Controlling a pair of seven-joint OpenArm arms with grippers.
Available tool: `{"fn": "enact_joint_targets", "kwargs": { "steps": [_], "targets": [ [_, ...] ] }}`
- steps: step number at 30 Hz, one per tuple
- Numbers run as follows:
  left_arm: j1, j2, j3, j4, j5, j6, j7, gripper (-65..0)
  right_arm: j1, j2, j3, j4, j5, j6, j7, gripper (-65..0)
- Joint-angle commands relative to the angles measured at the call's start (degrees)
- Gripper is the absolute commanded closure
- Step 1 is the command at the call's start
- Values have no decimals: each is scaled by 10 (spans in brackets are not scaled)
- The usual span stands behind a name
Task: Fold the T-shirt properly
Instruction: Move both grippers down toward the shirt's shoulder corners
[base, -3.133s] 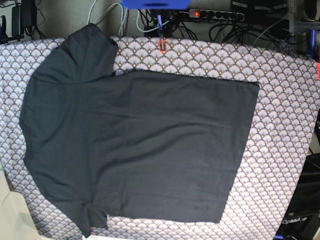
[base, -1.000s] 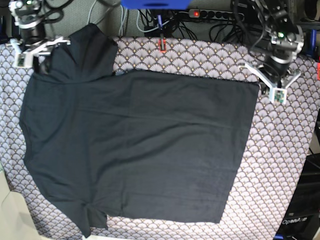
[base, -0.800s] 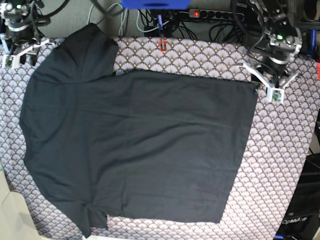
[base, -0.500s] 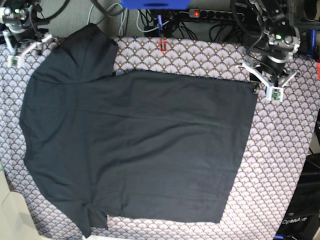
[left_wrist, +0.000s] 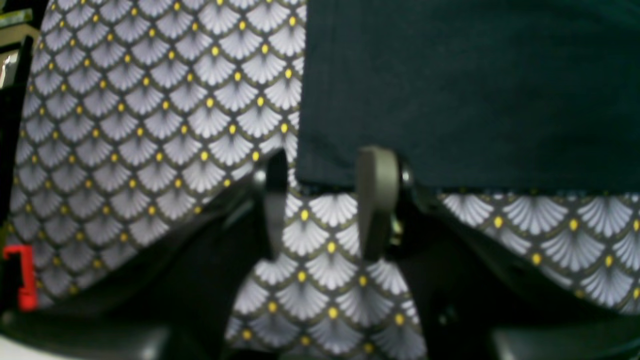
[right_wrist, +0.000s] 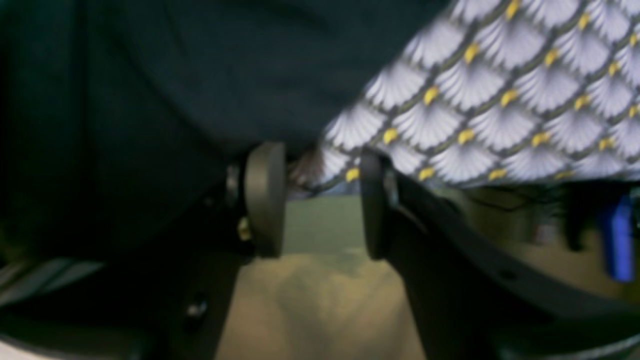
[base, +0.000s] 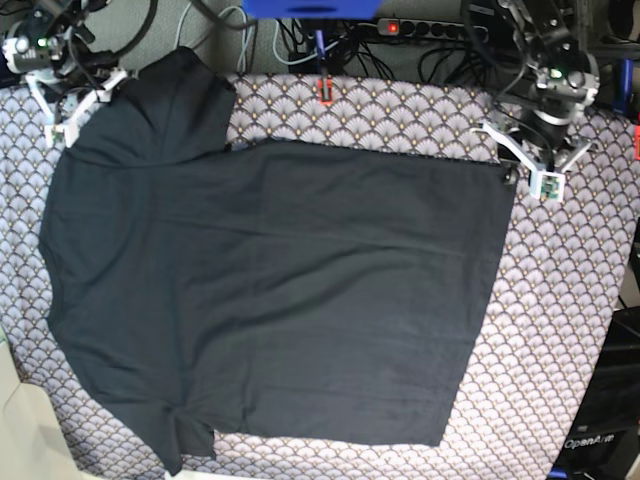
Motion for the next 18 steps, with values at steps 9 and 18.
{"fn": "enact_joint_targets", "kwargs": {
  "steps": [9, 18],
  "targets": [
    [1, -14, -1, 10, -4, 3, -13, -230, -23, 7, 1, 8, 107, 2, -15, -264],
    [1, -23, -2, 10, -4, 3, -13, -230, -7, 6, 1, -4, 108, 2, -24, -264]
  ]
}}
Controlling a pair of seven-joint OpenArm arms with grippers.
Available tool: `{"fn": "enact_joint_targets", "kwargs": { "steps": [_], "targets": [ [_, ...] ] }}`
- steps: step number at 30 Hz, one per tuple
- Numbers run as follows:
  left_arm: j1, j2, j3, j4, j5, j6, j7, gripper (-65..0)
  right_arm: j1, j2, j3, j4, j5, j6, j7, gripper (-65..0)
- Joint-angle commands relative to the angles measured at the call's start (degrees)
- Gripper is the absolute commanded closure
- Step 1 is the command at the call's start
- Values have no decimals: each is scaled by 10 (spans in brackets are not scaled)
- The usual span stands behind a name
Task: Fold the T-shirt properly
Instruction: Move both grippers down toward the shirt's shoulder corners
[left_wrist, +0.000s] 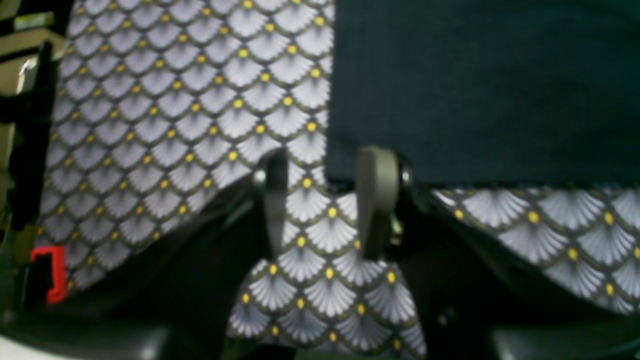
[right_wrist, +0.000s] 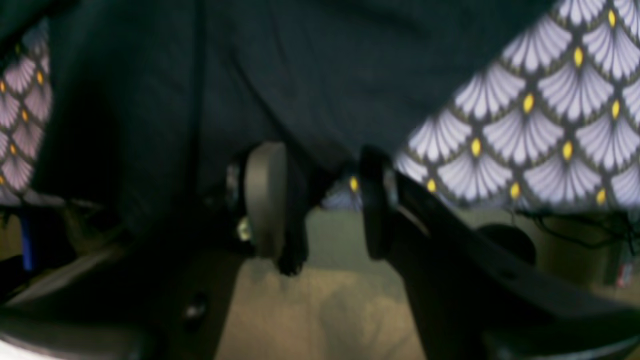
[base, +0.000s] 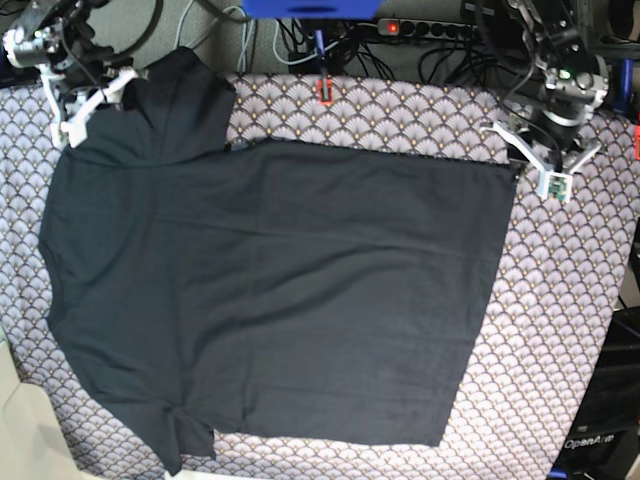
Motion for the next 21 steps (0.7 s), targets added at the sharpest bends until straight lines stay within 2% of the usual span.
{"fn": "enact_joint_targets", "kwargs": {
  "steps": [1, 6, 12, 21],
  "targets": [
    [-2, -4, -2, 10, -6, 3, -12, -230, -2, 6, 3, -4, 4, 2, 3, -264],
    [-2, -4, -2, 14, -6, 3, -12, -230, 16, 24, 2, -69, 4, 2, 6, -264],
    [-2, -4, -3, 14, -6, 3, -12, -230, 19, 32, 2, -76, 4, 2, 6, -263],
    [-2, -4, -3, 15, -6, 4, -12, -230, 19, 28, 2, -79, 4, 2, 1, -255]
  ]
}}
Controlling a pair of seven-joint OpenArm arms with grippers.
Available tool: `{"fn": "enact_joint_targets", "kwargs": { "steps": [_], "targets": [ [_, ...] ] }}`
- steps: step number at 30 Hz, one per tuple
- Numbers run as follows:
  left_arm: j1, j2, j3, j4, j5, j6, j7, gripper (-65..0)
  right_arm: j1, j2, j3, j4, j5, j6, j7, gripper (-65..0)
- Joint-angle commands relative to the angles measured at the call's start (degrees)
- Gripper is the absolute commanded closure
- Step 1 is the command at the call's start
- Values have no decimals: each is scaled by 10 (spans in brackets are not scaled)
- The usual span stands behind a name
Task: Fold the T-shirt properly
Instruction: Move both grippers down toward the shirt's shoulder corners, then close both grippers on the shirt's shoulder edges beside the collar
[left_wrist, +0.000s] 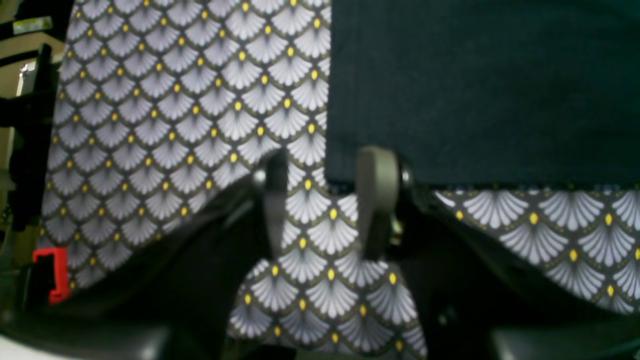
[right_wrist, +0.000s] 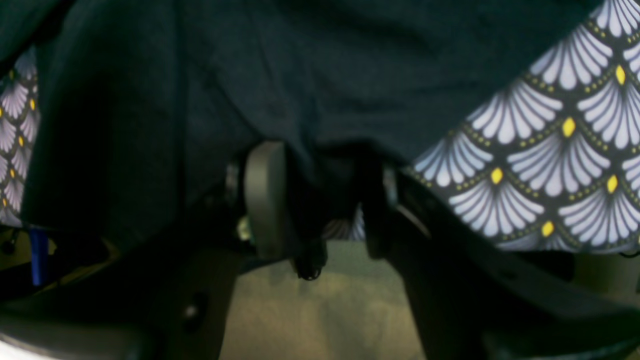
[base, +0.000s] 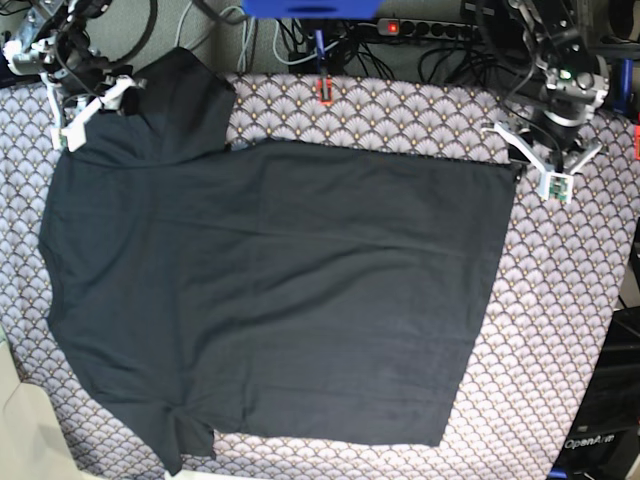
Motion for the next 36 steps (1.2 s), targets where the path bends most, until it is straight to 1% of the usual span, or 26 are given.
{"fn": "enact_joint_targets", "kwargs": {
  "steps": [1, 3, 5, 7, 10, 13, 18, 20, 23, 27, 31, 36],
  "targets": [
    [-2, -4, -1, 14, -6, 3, -11, -230, -1, -4, 1, 1, -10, 2, -12, -247],
    [-2, -4, -1, 14, -6, 3, -11, -230, -1, -11, 1, 1, -10, 2, -12, -204],
    [-2, -4, -1, 14, -6, 3, -11, -230, 0, -12, -2, 1, -10, 2, -10, -135],
    [-3, -4, -2, 14, -6, 3, -11, -230, 5, -11, -18, 1, -10, 2, -11, -67],
    [-3, -4, -2, 16, -6, 4, -11, -230, 10, -9, -29, 3, -10, 2, -12, -11],
    [-3, -4, -3, 23, -6, 7, -12, -230, 16, -8, -29, 5, -10, 2, -12, -6],
    [-32, -4, -3, 17, -6, 5, -7, -230, 26, 1, -29, 5, -10, 2, -12, -6],
    [-35, -1, -3, 17, -6, 5, -10, -230, 28, 10, -29, 5, -10, 2, -12, -3],
    [-46, -1, -4, 10, -7, 7, -12, -230, 28, 11, -28, 5, -10, 2, -12, -3],
    [-76, -1, -8, -45, -6, 8, -8, -230, 28, 11, -28, 5, -10, 2, -12, -5],
    [-103, 0, -34, -110, -6, 6, -13, -230, 28, 14, -29, 5, -11, 2, -12, -6],
    [-116, -1, -46, -157, -7, 6, -14, -232, 28, 18, -29, 5, -11, 2, -12, -6]
  ]
}}
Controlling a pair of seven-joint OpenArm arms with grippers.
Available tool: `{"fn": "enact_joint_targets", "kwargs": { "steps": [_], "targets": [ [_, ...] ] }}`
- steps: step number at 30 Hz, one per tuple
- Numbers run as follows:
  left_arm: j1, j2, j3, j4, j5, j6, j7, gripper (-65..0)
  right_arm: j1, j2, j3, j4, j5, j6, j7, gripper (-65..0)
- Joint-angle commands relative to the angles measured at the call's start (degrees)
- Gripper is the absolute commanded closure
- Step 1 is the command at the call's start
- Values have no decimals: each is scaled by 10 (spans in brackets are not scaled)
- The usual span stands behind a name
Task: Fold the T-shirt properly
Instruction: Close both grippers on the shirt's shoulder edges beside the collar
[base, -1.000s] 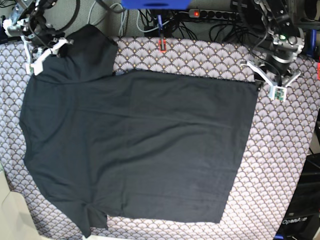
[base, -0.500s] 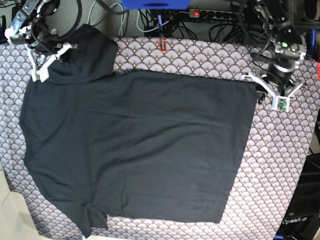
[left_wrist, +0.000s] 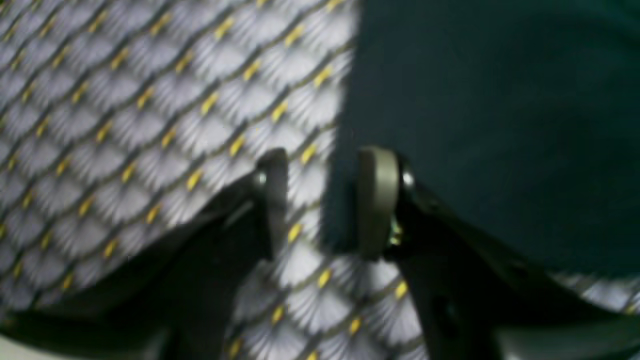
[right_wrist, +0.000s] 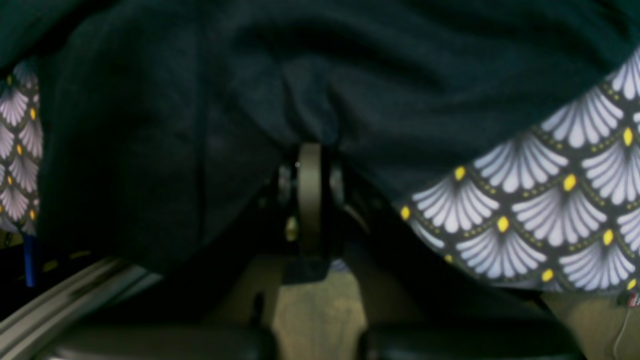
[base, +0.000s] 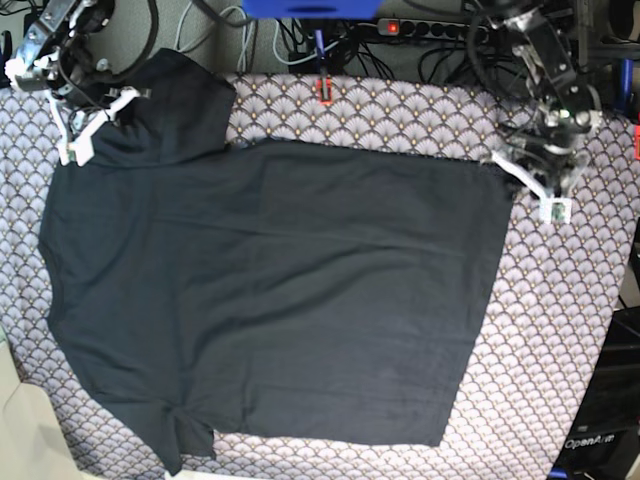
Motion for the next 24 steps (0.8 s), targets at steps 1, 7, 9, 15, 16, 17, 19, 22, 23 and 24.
{"fn": "enact_joint_targets", "kwargs": {
  "steps": [1, 7, 9, 15, 16, 17, 19, 22, 23, 24],
  "targets": [
    [-1, -4, -6, 2, -4, 3, -8, -232, 1, 6, 1, 7, 3, 2, 3, -6],
    [-21, -3, -6, -43, -2, 3, -8, -232, 1, 6, 1, 7, 3, 2, 3, -6],
    [-21, -3, -4, -54, -4, 3, -8, -232, 1, 6, 1, 7, 3, 2, 3, -6],
    [-15, 6, -2, -54, -6, 2, -8, -232, 1, 10, 1, 7, 4, 2, 3, -6],
    [-15, 7, -2, -47, -6, 2, -8, -232, 1, 10, 1, 7, 4, 2, 3, -6],
    [-14, 9, -3, -42, -6, 1, -8, -232, 1, 10, 1, 7, 4, 2, 3, -6],
    [-3, 9, -3, -25, -7, 1, -8, -232, 1, 10, 1, 7, 4, 2, 3, -6],
    [10, 11, -3, 12, -8, 1, -8, -232, 2, 10, -13, 7, 4, 2, 3, -6],
    [12, 17, -4, 20, -8, 1, -8, -232, 2, 10, -18, 7, 4, 2, 3, -6],
    [13, 21, -5, 28, -8, 1, -8, -232, 2, 10, -21, 7, 3, 2, 3, -6]
  ]
}}
